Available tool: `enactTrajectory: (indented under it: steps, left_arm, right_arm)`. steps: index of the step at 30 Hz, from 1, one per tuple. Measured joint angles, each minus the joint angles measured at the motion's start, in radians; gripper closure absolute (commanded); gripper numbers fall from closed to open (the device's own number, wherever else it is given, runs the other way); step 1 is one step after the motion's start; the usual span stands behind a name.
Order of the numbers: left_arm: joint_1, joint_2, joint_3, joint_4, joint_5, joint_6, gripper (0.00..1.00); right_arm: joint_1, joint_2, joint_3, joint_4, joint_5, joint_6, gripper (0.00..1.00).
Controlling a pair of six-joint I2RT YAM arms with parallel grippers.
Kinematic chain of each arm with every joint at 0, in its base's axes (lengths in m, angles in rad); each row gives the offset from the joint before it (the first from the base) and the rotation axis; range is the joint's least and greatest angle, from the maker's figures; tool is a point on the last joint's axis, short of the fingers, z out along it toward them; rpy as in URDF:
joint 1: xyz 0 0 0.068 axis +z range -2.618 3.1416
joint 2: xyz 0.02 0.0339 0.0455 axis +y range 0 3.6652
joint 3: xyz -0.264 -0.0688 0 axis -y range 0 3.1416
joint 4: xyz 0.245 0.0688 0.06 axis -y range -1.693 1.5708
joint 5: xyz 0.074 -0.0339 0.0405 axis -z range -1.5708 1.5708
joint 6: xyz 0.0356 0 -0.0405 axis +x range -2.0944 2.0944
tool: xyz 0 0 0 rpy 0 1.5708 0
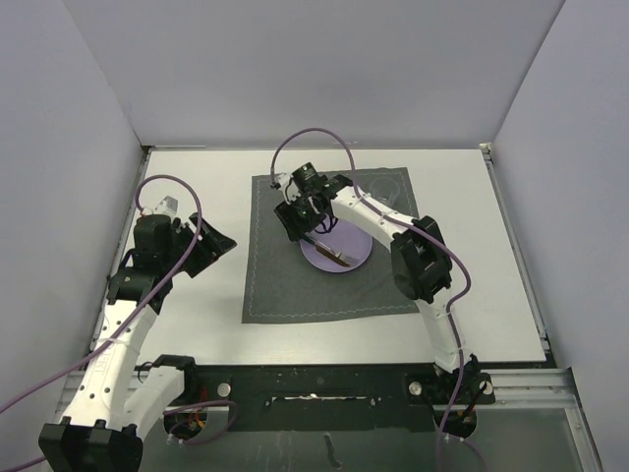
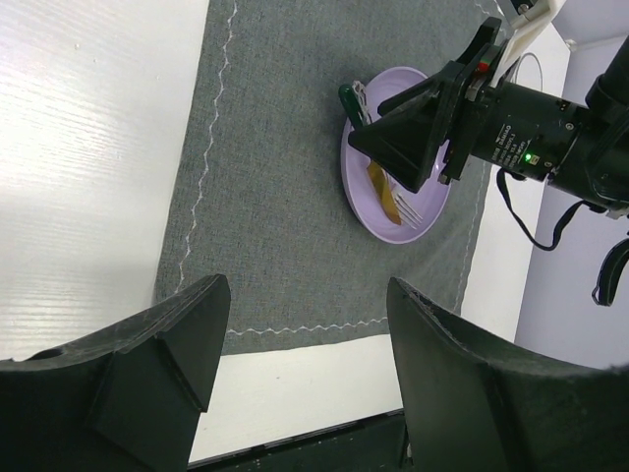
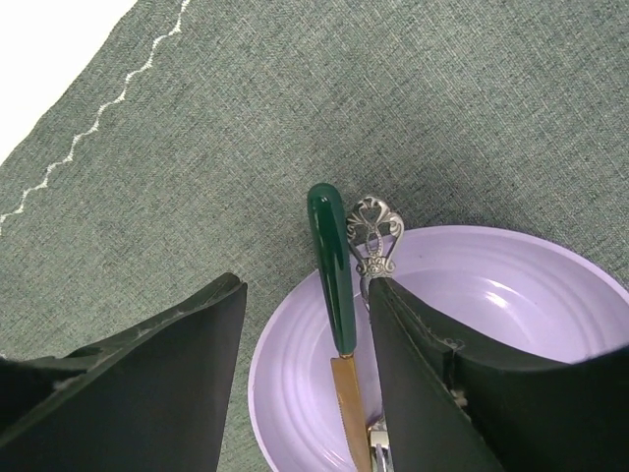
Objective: Set the dinner table for one person
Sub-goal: Pick up the knife with the napkin.
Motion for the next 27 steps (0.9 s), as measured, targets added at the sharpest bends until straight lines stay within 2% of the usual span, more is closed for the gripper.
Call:
enactTrajectory:
  steps: [8,12,18,22,27]
  left_arm:
    - [0.000,-0.001,0.000,0.000,0.004,0.000,0.37]
    - [0.000,-0.001,0.000,0.000,0.004,0.000,0.36]
    - [0.000,-0.001,0.000,0.000,0.004,0.000,0.36]
    - [0.000,-0.001,0.000,-0.001,0.004,0.000,0.36]
    - [0.000,-0.001,0.000,-0.001,0.004,0.000,0.36]
  right_arm:
    - [-0.005,0.033,0.000,0.003,-0.010,0.000,0.49]
    - [-0.005,0.051,0.000,0.013,-0.016,0.000,0.53]
    - [-0.005,0.059,0.002,0.013,-0.015,0.001,0.70]
    - [-0.005,0.063,0.002,0.000,-0.011,0.001,0.88]
    - [-0.005,0.063,0.006,-0.013,-0.008,0.006,0.97]
